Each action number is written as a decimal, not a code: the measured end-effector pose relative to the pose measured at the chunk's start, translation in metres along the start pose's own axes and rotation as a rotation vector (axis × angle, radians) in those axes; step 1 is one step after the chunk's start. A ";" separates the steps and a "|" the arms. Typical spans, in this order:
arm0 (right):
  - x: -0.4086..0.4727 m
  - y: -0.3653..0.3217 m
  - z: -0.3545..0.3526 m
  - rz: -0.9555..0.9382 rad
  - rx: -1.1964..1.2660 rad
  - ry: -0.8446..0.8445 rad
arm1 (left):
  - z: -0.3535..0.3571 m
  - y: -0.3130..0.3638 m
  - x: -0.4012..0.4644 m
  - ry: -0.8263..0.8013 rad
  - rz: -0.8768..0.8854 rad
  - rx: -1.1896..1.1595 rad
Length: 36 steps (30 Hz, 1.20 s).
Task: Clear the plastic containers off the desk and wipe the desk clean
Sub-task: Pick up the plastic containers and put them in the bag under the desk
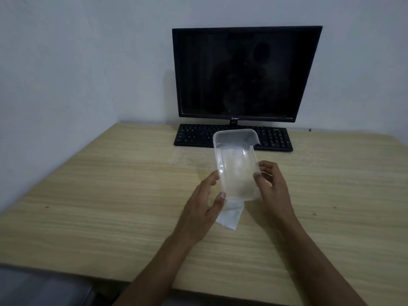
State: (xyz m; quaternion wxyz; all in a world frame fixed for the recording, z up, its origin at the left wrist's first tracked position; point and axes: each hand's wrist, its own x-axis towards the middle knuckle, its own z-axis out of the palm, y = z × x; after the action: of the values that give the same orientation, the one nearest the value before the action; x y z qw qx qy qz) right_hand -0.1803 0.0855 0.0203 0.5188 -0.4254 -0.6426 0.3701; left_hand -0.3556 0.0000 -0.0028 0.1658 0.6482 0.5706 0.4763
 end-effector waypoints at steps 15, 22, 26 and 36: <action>0.011 0.004 -0.010 0.241 0.420 0.270 | -0.018 -0.052 0.055 0.112 -0.025 0.320; 0.007 0.014 0.001 0.156 0.222 0.197 | -0.016 -0.078 0.094 0.072 0.098 0.569; 0.008 0.018 0.000 0.185 0.227 0.199 | -0.012 -0.081 0.099 0.077 0.101 0.616; 0.009 0.018 -0.001 0.229 0.223 0.204 | -0.023 -0.064 0.107 0.203 0.197 0.545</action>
State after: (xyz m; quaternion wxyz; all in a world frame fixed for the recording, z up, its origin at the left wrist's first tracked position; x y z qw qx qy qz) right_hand -0.1768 0.1003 0.0070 0.5797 -0.4708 -0.4892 0.4506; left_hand -0.4223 0.1073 0.0058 -0.1192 0.6698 0.6256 0.3818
